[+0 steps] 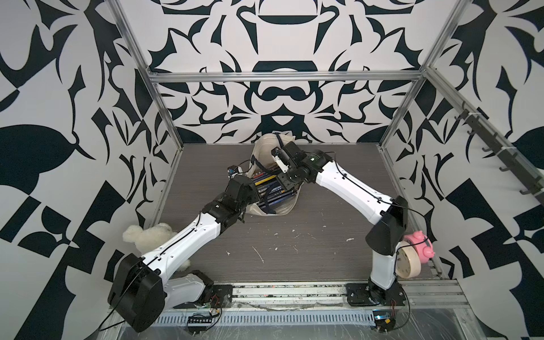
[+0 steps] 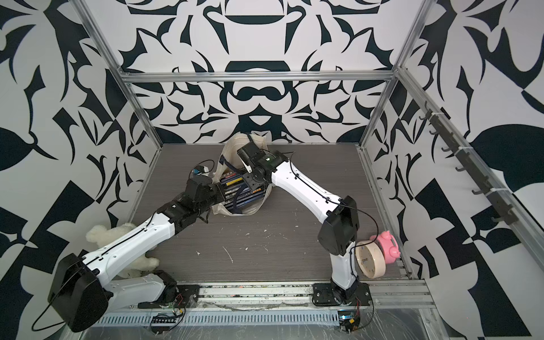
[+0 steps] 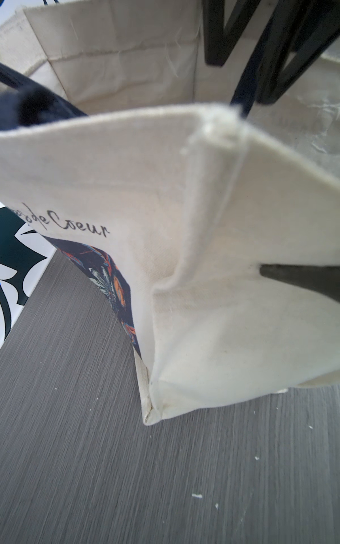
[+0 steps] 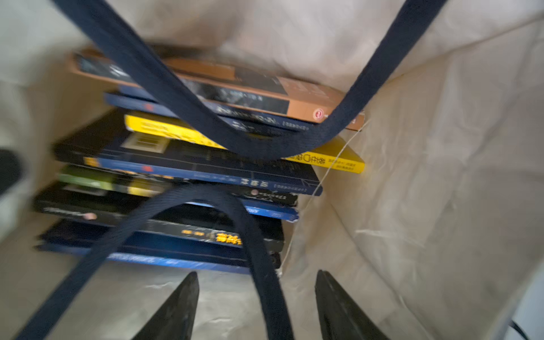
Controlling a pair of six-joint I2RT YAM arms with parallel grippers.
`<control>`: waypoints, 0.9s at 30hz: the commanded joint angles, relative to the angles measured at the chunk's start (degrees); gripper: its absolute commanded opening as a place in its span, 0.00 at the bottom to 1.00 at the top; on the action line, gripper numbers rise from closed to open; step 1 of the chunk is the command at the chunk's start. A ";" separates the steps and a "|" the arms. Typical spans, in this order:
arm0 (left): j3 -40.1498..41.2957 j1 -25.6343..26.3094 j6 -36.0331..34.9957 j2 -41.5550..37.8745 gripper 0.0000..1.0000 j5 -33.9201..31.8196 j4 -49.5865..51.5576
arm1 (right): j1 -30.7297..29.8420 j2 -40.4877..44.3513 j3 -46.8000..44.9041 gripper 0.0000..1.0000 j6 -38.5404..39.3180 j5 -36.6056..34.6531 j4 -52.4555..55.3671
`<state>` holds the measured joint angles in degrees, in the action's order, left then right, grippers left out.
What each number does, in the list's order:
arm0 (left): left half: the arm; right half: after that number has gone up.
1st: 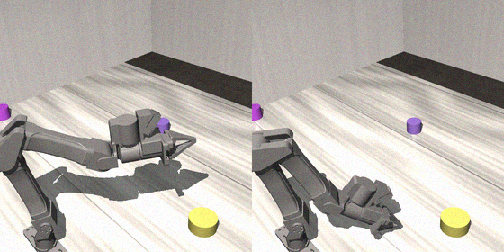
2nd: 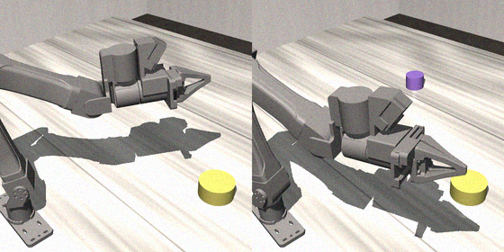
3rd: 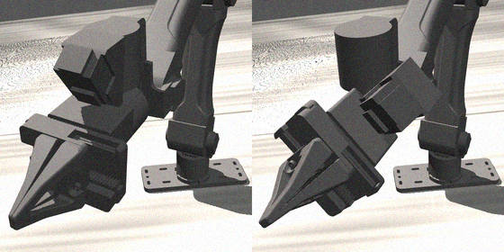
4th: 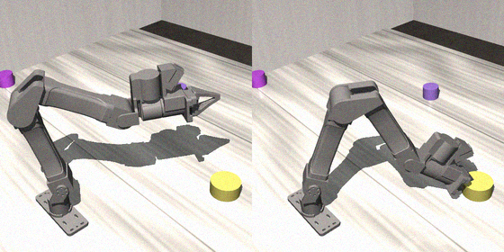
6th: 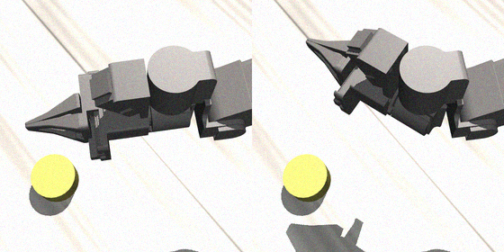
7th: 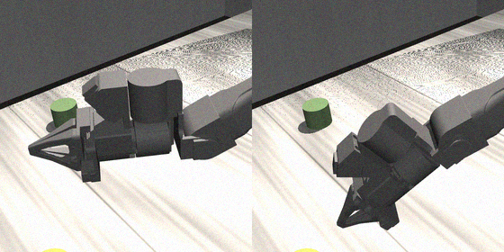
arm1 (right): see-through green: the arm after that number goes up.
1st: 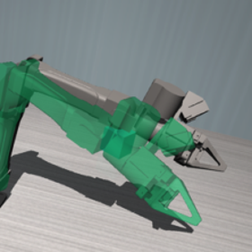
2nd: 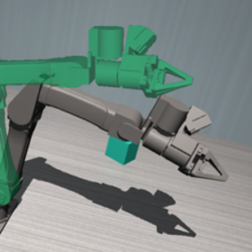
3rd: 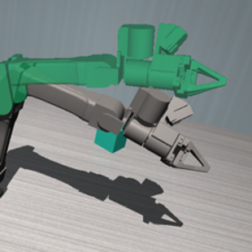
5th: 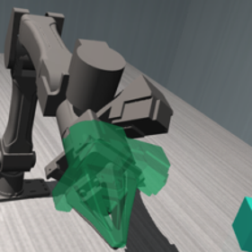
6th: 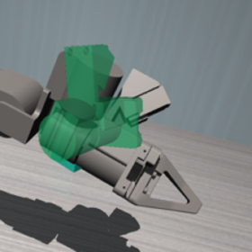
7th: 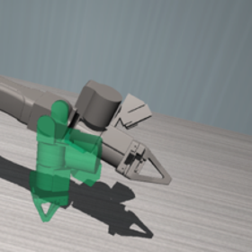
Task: Take out the books from the canvas bag
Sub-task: Adjust the canvas bag at the center of the board.
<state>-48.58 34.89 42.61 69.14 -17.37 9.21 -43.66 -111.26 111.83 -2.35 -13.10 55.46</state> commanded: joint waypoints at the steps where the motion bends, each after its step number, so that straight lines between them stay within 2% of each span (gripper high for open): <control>1: 1.46 0.44 -0.60 -1.26 0.00 -0.10 3.44 | -0.11 -0.77 2.39 0.66 1.17 -4.47 5.40; 4: 1.50 0.44 -0.60 -1.47 0.00 -0.04 3.66 | -0.13 -1.69 2.33 0.64 0.76 -3.12 6.61; 6: 1.37 0.44 -0.77 -1.62 0.00 -0.19 3.88 | -0.11 -2.41 2.25 0.58 0.62 -2.63 6.92; 9: 1.34 0.44 -0.87 -1.94 0.00 -0.34 3.97 | -0.11 -3.46 2.70 0.44 0.46 -2.72 7.75; 12: 1.47 0.46 -0.71 -1.96 0.00 -0.53 3.97 | -0.03 -2.81 2.68 0.20 -0.08 -1.79 7.58; 14: 1.55 0.46 -0.54 -1.66 0.00 -0.53 3.82 | -0.07 -1.45 2.48 0.00 -0.36 -0.35 6.87; 18: 1.55 0.44 -0.08 -1.09 0.00 -0.43 3.54 | -0.08 3.98 -0.69 0.00 -1.23 3.55 2.97; 20: 1.53 0.45 0.18 -0.78 0.00 -0.37 3.08 | -0.05 9.53 -5.42 0.00 -1.82 6.37 -2.38; 25: 0.68 0.44 0.63 0.41 0.00 -0.14 3.05 | 0.02 29.99 -27.47 0.00 -4.74 15.90 -23.59; 27: 0.43 0.35 0.87 0.71 0.00 -0.10 3.09 | -0.02 36.50 -34.58 0.00 -5.49 20.79 -27.73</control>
<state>-48.40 35.00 43.07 68.75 -18.00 10.04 -43.00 -84.77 82.96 -5.43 -1.58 38.04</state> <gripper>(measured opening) 0.053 0.094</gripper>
